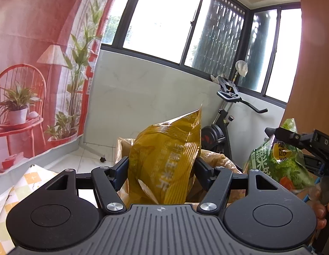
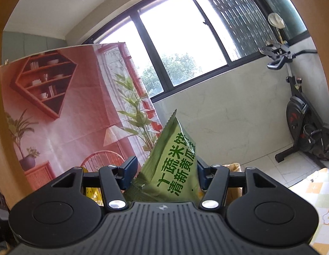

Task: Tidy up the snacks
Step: 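Lift both held bags and carry them over the open cardboard box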

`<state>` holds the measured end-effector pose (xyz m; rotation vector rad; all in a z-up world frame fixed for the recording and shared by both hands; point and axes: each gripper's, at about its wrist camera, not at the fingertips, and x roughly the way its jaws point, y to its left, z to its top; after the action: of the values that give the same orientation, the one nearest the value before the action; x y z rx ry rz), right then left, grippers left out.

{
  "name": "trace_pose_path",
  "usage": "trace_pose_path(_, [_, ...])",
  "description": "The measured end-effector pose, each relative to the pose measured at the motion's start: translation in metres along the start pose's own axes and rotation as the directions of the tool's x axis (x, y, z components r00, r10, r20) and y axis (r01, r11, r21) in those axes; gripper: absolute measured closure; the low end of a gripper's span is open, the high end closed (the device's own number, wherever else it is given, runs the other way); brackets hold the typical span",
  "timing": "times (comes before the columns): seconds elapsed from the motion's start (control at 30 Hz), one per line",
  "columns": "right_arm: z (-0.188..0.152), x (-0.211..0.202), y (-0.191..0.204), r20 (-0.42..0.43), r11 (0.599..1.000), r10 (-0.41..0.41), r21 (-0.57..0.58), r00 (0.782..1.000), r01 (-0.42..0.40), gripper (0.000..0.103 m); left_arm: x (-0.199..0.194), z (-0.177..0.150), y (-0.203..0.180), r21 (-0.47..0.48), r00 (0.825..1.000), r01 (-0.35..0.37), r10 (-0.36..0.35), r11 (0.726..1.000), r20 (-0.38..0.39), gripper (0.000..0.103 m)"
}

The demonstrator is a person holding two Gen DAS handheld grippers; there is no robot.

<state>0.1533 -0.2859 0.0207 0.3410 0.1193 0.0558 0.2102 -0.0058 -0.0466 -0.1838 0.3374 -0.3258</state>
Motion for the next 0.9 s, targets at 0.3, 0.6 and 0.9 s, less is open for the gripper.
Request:
trace_pose_path(0.3, [0.024, 0.018, -0.015, 0.012, 0.996, 0.030, 0.083, 0.999, -0.031, 0.046, 0.012, 0.010, -0.005, 0.016, 1.000, 0.010, -0.011, 1.000, 0.013, 0.035])
trace_pose_path(0.6, [0.034, 0.045, -0.008, 0.076, 0.999, 0.009, -0.040, 0.997, -0.006, 0.046, 0.029, 0.016, -0.008, 0.011, 0.999, 0.020, -0.020, 1.000, 0.031, 0.035])
trace_pose_path(0.9, [-0.013, 0.088, -0.035, -0.090, 0.997, -0.078, -0.012, 0.993, 0.077, 0.046, 0.060, 0.015, -0.007, 0.027, 0.999, 0.029, -0.029, 0.999, -0.032, 0.035])
